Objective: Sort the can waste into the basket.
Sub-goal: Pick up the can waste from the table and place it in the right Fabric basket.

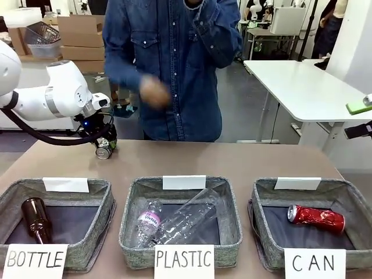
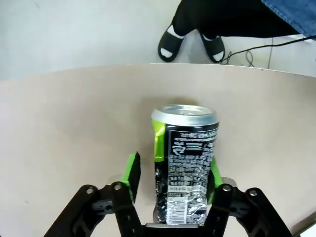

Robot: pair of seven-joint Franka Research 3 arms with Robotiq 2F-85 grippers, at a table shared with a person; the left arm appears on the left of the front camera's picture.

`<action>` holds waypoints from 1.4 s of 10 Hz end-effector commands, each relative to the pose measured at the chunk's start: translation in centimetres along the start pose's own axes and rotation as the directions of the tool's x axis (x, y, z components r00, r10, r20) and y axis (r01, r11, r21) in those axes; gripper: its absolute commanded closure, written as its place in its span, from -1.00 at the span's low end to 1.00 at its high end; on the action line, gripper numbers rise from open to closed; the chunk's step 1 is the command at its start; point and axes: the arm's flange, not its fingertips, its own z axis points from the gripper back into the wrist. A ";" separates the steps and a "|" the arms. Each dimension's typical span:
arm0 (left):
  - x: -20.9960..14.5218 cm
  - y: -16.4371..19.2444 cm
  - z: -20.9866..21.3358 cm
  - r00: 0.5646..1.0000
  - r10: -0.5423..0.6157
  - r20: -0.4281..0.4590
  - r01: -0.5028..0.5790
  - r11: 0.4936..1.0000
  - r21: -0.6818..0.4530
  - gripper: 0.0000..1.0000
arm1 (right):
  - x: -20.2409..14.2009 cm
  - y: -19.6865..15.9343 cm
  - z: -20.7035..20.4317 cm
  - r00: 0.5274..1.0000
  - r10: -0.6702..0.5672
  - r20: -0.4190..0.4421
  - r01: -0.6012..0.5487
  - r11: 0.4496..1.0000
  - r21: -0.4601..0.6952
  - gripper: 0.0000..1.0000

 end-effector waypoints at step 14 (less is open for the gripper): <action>-30.7 24.0 30.9 0.936 -0.087 0.342 0.294 0.728 -0.619 1.00 | 0.0 -0.1 0.3 1.000 0.029 -0.008 -0.029 1.000 -0.005 -1.00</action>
